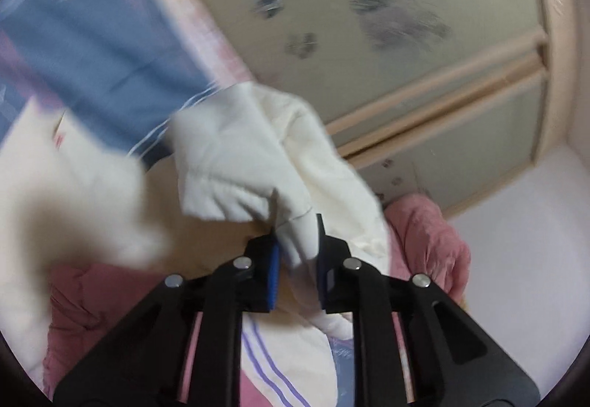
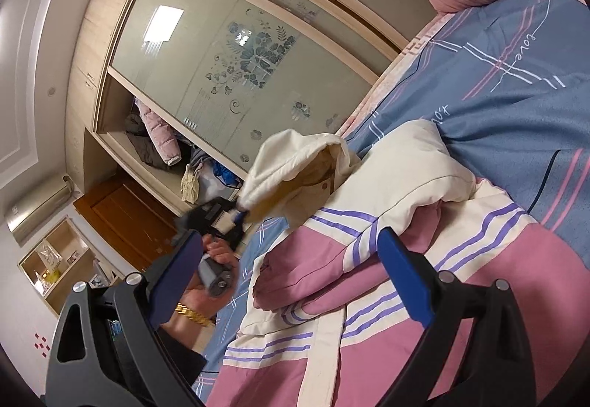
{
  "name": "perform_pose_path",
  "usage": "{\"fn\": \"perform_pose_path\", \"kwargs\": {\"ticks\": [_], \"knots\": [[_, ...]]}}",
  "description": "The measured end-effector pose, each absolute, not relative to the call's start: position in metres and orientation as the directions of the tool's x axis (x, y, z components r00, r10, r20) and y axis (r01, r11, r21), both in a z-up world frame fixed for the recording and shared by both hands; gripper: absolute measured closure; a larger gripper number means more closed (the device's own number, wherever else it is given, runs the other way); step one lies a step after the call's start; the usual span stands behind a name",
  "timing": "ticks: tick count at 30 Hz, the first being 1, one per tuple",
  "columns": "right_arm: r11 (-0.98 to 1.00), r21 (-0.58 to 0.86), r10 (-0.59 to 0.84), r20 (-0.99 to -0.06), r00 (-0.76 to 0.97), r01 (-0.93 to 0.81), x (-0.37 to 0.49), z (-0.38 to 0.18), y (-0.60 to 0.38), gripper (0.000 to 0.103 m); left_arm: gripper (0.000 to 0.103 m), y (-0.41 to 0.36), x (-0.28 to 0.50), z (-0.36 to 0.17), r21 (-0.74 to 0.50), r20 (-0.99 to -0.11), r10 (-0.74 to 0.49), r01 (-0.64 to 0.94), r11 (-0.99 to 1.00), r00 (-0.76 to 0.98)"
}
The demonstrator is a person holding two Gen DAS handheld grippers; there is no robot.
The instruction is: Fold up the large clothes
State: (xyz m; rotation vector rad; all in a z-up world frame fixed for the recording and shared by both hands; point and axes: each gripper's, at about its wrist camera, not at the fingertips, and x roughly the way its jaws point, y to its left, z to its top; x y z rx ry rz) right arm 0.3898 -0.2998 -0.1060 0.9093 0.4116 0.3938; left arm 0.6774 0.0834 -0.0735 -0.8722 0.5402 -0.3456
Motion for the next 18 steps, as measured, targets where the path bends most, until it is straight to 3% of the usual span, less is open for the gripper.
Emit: {"fn": "perform_pose_path", "kwargs": {"ticks": [6,9,18], "knots": [[0.560,0.814,0.489,-0.172,0.855,-0.157,0.389,-0.104,-0.301,0.006,0.089,0.019,0.622,-0.002,-0.596,-0.321,-0.500,0.239,0.767,0.804],[0.557,0.816,0.485,-0.172,0.857,-0.152,0.390,-0.104,-0.305,0.006,0.089,-0.002,0.578,0.001,-0.544,-0.352,-0.492,0.254,0.800,0.796],[0.557,0.817,0.491,-0.178,0.853,-0.151,0.390,-0.104,-0.307,0.006,0.089,0.012,0.458,-0.122,-0.573,-0.456,-0.432,0.115,0.811,0.778]]}}
